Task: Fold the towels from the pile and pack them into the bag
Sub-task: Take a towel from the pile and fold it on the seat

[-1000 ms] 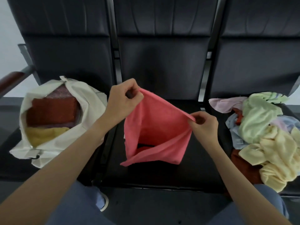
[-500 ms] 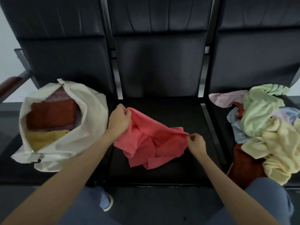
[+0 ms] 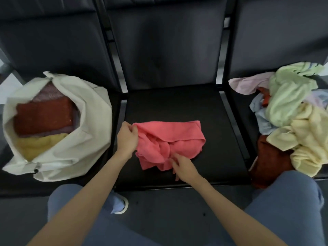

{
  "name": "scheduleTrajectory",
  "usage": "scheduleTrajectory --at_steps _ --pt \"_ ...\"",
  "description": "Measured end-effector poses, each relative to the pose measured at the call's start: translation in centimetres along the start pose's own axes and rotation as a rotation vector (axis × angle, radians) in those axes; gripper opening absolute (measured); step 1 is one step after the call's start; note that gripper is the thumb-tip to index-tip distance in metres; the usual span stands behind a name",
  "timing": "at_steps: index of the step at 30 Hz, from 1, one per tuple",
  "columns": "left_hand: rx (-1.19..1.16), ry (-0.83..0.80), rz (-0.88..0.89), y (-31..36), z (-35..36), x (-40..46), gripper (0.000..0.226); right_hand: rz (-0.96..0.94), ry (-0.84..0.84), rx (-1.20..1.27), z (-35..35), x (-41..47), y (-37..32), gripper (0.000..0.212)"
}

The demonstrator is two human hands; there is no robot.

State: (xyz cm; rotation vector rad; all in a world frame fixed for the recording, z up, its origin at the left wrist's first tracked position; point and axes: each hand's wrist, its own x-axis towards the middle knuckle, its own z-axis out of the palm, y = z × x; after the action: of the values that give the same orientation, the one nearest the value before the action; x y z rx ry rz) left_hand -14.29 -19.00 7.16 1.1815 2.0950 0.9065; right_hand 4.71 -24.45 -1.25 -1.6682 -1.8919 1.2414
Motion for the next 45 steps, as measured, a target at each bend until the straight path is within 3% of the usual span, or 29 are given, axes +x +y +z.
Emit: scheduleTrajectory --at_steps 9,12,17,23,27,30,32,34,36,40,42,45 --pt "-0.17 -0.079 -0.272 0.0 2.4 -1.4 0.015 0.177 0.499 0.305 0.3 -2.5 0.1 0.035" --pt "-0.258 -0.161 -0.389 0.9 3.4 -2.3 0.029 0.258 0.519 0.397 0.4 -3.1 0.5 0.038" --pt "-0.349 -0.273 -0.492 1.6 4.7 -2.9 0.042 0.374 0.406 0.546 1.5 -2.7 0.7 0.007" --pt "-0.406 -0.307 -0.551 1.5 5.4 -3.2 0.041 0.372 0.41 0.36 2.3 -3.5 -0.5 0.022" --pt "-0.429 -0.29 -0.559 1.5 5.6 -3.4 0.038 0.106 0.593 -0.086 3.6 -3.8 -0.8 0.047" --pt "-0.433 -0.285 -0.577 1.8 5.4 -3.6 0.036 0.033 0.606 -0.155 4.0 -2.8 -1.5 0.064" --pt "-0.435 -0.282 -0.582 2.0 5.0 -3.7 0.036 0.009 0.624 -0.16 3.6 -2.1 -2.0 0.057" --pt "-0.438 -0.279 -0.587 2.0 4.6 -3.4 0.034 -0.06 0.623 -0.169 3.1 -1.9 -2.5 0.031" --pt "-0.364 -0.259 -0.524 1.4 4.3 -3.0 0.03 -0.087 0.568 -0.135 2.6 -2.1 -2.5 0.01" --pt "0.243 -0.18 -0.088 -0.1 2.8 -1.7 0.026 -0.027 0.395 0.192 2.7 -3.7 -3.2 0.014" --pt "0.504 -0.188 0.074 -0.6 2.1 -0.6 0.022 0.054 0.353 0.428 3.3 -4.7 -3.5 0.009" --pt "0.582 -0.254 0.166 -0.9 2.1 1.3 0.021 0.298 0.374 0.706 4.6 -5.7 -3.0 0.005"
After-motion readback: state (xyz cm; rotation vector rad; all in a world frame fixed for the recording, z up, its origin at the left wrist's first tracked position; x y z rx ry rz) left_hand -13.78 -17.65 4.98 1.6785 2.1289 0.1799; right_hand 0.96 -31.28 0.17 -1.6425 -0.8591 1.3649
